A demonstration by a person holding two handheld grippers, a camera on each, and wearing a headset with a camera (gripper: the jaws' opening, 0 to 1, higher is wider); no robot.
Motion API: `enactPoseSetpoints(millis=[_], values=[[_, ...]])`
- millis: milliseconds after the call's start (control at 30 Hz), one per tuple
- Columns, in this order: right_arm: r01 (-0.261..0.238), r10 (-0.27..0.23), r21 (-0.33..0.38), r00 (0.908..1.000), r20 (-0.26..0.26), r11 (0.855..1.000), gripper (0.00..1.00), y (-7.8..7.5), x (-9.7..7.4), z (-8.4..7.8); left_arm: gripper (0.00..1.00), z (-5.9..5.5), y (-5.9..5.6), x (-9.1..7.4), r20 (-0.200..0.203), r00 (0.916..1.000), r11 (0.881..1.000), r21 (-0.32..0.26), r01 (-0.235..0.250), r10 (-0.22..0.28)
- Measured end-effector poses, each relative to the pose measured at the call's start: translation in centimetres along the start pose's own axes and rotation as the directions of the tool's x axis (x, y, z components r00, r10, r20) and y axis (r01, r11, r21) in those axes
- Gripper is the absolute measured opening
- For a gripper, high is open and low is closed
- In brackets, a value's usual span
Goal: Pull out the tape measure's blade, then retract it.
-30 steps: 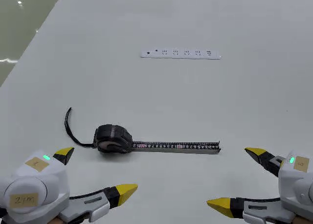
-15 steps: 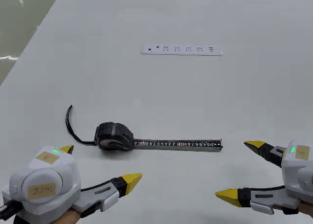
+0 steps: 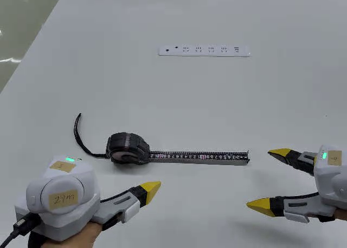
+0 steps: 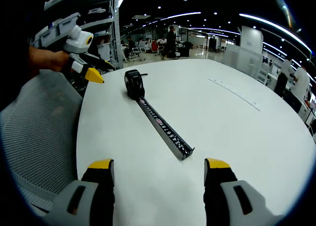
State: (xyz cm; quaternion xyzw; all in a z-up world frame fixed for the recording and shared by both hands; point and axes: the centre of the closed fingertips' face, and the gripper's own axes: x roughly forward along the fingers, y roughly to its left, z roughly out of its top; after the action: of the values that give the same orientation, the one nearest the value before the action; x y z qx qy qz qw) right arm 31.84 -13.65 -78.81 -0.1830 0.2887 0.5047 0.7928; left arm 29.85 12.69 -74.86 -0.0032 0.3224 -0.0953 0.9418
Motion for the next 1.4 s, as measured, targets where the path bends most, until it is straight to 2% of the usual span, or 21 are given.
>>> enactPoseSetpoints(millis=[267, 400, 900, 1167, 1400], values=[[-0.047, 0.046, -0.047, 0.9986, -0.027, 0.998, 0.64, -0.8, 0.8, -0.5, 0.99, -0.4, 0.5, 0.6, -0.015, 0.9983, 0.998, -0.035, -0.056, 0.055], [-0.061, 0.058, -0.072, 0.9977, -0.036, 0.996, 0.61, -1.3, 1.3, -0.6, 0.97, -0.8, 1.0, 1.1, -0.038, 0.9959, 0.995, -0.059, -0.084, 0.082], [-0.092, 0.085, -0.151, 0.9948, -0.056, 0.984, 0.43, -2.8, 2.6, -0.7, 0.93, -0.6, 1.1, 2.9, -0.058, 0.9927, 0.990, -0.089, -0.111, 0.106], [-0.106, 0.097, -0.182, 0.9935, -0.060, 0.978, 0.35, -3.4, 3.4, -0.1, 0.90, -0.2, 1.2, 4.2, -0.065, 0.9917, 0.987, -0.113, -0.118, 0.111], [-0.129, 0.117, -0.204, 0.9906, -0.071, 0.970, 0.29, -3.6, 4.1, 0.2, 0.87, -0.4, 1.5, 5.1, -0.081, 0.9887, 0.982, -0.130, -0.136, 0.126]])
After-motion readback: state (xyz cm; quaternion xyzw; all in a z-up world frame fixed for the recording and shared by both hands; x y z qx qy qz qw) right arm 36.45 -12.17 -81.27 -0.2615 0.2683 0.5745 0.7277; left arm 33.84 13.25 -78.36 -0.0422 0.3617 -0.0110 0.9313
